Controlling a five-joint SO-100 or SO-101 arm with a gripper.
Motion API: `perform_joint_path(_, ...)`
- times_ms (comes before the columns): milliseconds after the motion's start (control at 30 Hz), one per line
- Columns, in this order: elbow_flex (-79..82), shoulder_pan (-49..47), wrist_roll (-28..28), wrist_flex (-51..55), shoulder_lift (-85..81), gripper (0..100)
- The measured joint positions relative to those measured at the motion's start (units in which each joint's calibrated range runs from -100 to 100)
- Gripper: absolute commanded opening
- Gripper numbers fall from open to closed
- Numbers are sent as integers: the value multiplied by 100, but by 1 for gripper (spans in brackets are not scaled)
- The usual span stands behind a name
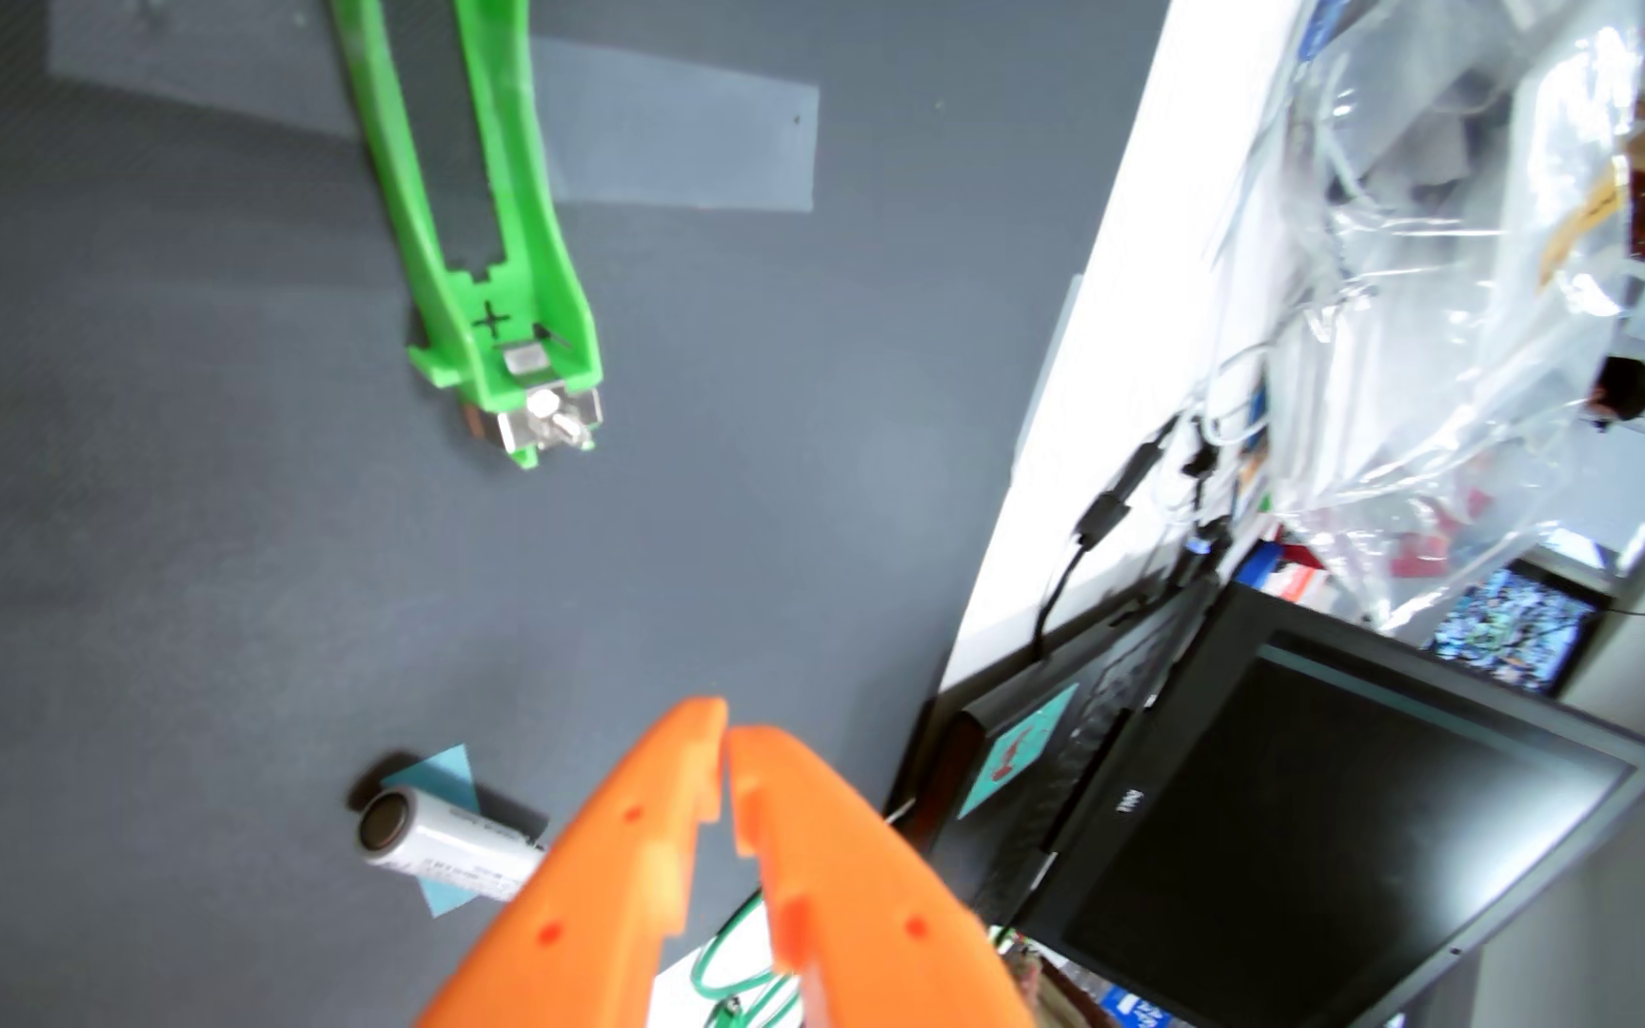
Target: Insert Battery
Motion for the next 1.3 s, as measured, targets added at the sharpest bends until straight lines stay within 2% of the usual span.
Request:
perform_joint_path(233, -976, 983, 434, 17, 1431, 2)
perform_joint_path(433, -1392, 1098, 955, 226, 2155, 2)
perform_joint_path(633, -2188, 1180, 1344, 1038, 2970, 2)
perform_joint_path(967, -3318, 2163, 1880, 1833, 4185, 2)
perform_joint_path(1300, -3879, 2868, 2330, 1908, 5150, 2)
